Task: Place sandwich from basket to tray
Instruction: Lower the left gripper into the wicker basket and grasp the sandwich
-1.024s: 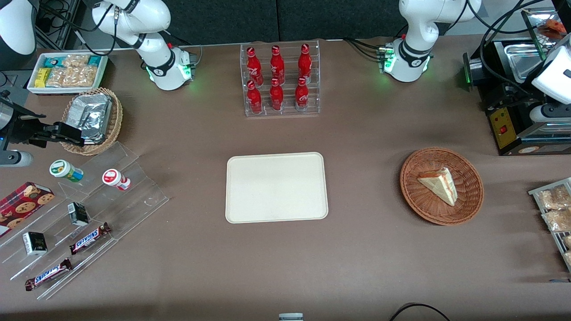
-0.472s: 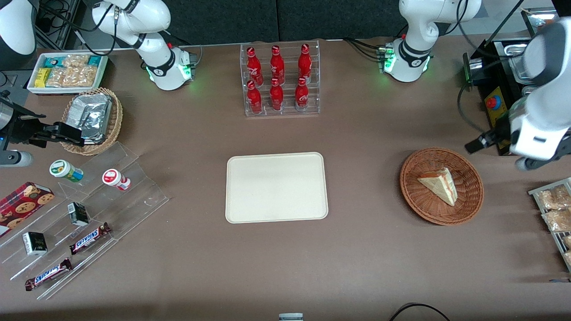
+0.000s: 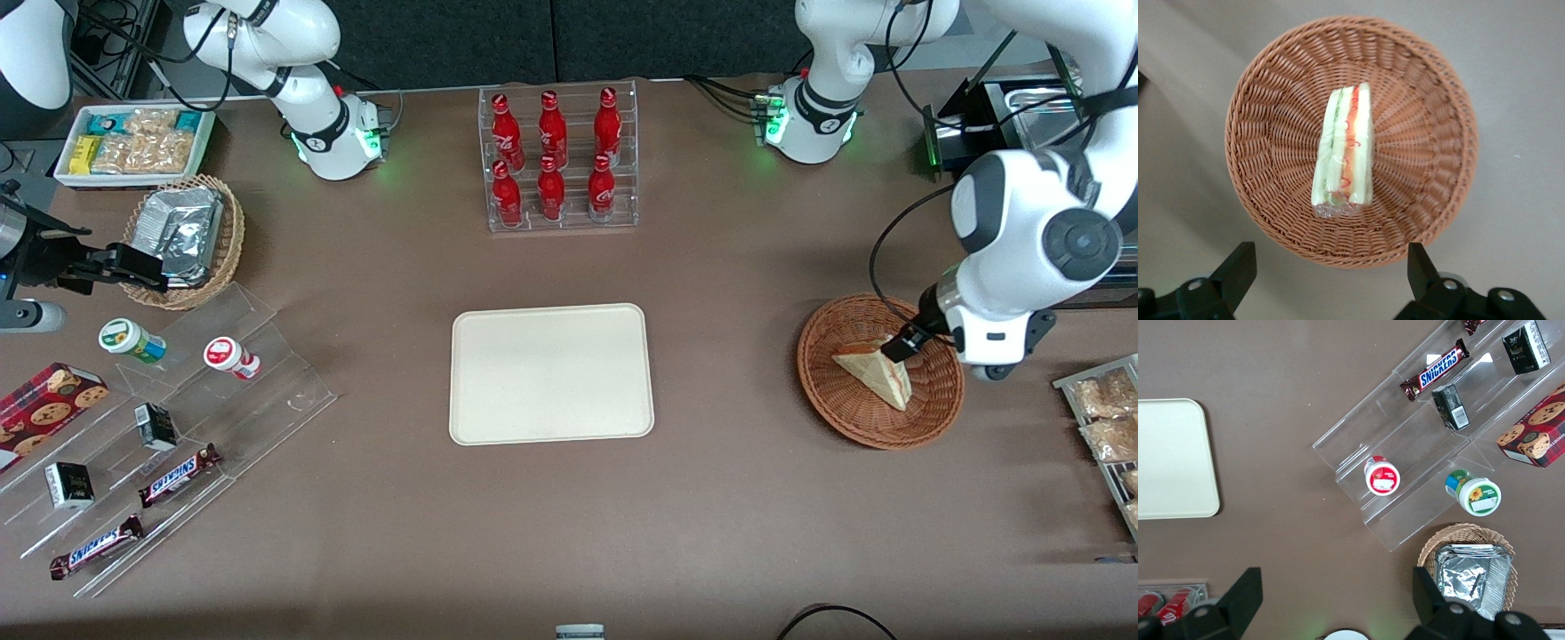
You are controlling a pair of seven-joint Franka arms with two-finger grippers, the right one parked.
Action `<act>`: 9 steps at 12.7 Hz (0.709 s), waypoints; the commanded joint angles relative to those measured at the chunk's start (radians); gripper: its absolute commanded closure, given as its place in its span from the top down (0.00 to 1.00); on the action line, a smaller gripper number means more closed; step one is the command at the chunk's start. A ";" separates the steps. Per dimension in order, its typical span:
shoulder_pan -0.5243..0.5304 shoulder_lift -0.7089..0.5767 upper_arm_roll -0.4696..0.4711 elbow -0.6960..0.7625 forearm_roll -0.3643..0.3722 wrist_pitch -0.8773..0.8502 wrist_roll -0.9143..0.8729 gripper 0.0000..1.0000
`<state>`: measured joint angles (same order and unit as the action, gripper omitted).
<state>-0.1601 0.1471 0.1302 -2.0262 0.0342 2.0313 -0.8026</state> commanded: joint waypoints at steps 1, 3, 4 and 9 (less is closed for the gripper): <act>0.034 0.032 0.000 -0.009 -0.042 0.047 -0.017 1.00; 0.043 0.061 0.000 -0.035 -0.085 0.116 -0.015 1.00; 0.043 0.075 0.000 -0.048 -0.085 0.136 -0.015 1.00; 0.045 0.179 0.000 -0.063 -0.085 0.247 -0.015 1.00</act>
<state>-0.1162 0.2865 0.1329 -2.0889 -0.0413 2.2410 -0.8081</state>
